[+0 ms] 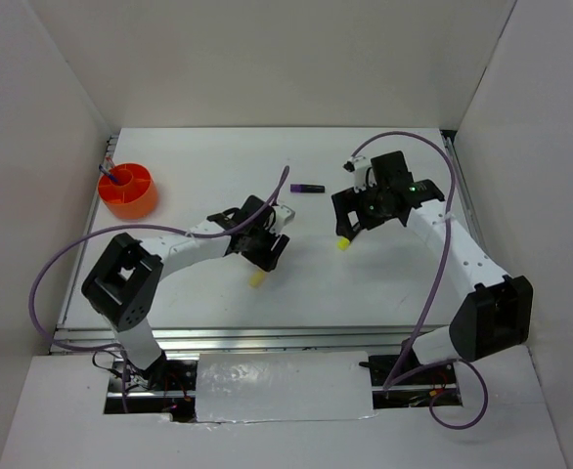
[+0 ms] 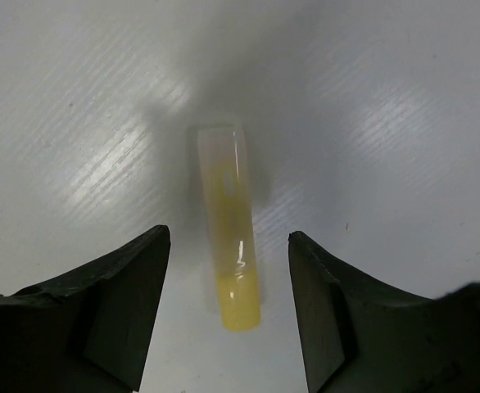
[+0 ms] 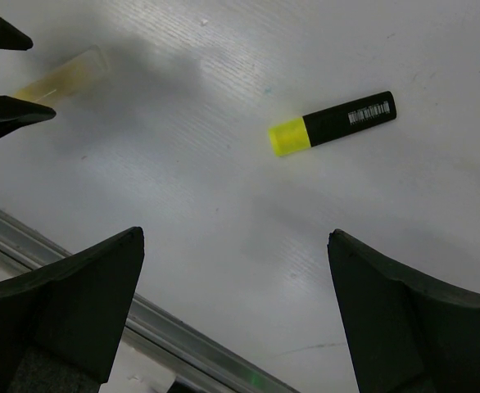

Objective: Sort the stationery into containers
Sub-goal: Pick up the pen from the center of the board.

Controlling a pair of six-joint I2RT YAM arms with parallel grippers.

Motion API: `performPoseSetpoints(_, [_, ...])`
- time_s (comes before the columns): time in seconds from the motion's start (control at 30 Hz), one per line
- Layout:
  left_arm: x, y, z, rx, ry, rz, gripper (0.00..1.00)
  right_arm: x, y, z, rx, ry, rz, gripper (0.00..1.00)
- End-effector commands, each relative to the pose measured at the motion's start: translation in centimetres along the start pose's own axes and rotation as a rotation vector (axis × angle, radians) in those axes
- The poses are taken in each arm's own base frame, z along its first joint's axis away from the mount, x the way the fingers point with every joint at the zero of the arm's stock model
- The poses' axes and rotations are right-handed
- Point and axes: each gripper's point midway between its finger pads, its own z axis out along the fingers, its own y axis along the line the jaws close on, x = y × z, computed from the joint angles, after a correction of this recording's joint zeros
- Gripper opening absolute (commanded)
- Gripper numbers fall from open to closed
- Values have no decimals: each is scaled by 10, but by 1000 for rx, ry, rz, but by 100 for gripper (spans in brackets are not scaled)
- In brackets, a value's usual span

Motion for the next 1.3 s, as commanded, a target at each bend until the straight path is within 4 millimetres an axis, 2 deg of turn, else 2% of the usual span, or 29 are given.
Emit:
performPoseSetpoints(0.0, [-17,-9,12,24,-25,-10,71,-15,0,-13,28,-88,-52,99])
performPoseSetpoints(0.27, [-11,-6,34,12,34,-28,67,-18,5,-34,36,-162,-134,100])
performPoseSetpoints(0.33, [-7,-6,36,11,52,-32,61,-20,10,-43,39,-191,-169,100])
performPoseSetpoints(0.37, [-7,-6,38,16,59,-34,51,-22,10,-46,54,-204,-196,100])
performPoseSetpoints(0.5, [-4,-13,38,86,80,-67,29,-22,24,-69,78,-270,-343,100])
performPoseSetpoints(0.57, [-6,-16,33,119,87,-84,19,-16,37,-76,70,-270,-439,99])
performPoseSetpoints(0.6, [-9,-19,29,169,83,-111,16,-20,38,-82,85,-275,-500,99])
performPoseSetpoints(0.63, [-15,-23,20,205,73,-121,9,-15,45,-83,70,-251,-537,98])
performPoseSetpoints(0.67, [-20,-22,14,235,62,-147,6,-17,48,-87,71,-255,-594,98])
performPoseSetpoints(0.7, [-26,-30,4,292,47,-160,5,-16,53,-92,66,-267,-640,98])
performPoseSetpoints(0.73, [-36,-32,-10,309,7,-167,4,-18,58,-95,67,-281,-692,98])
performPoseSetpoints(0.77, [-41,-31,-16,320,-9,-198,4,-16,73,-95,44,-290,-807,98])
performPoseSetpoints(0.8, [-48,-34,-29,334,-39,-215,4,-17,76,-97,65,-293,-860,98])
performPoseSetpoints(0.83, [-54,-30,-33,303,-54,-257,1,-17,84,-97,66,-294,-910,98])
performPoseSetpoints(0.87, [-53,-29,-36,271,-36,-337,0,-14,107,-94,23,-298,-994,98])
performPoseSetpoints(0.93, [-59,-23,-45,222,-54,-382,0,-15,123,-84,34,-281,-1105,98])
performPoseSetpoints(0.97, [-59,-22,-49,217,-51,-421,0,-10,147,-81,-9,-300,-1183,98])
performPoseSetpoints(1.07, [-58,-26,-54,258,-42,-477,0,-10,179,-65,-29,-356,-1331,98])
performPoseSetpoints(1.1, [-56,-28,-56,272,-38,-483,0,-13,199,-64,-46,-411,-1396,98])
performPoseSetpoints(1.13, [-56,-33,-59,302,-29,-496,0,-6,206,-52,-57,-391,-1435,98])
performPoseSetpoints(1.27, [-53,-43,-64,378,-12,-522,0,1,231,-32,-127,-404,-1520,97])
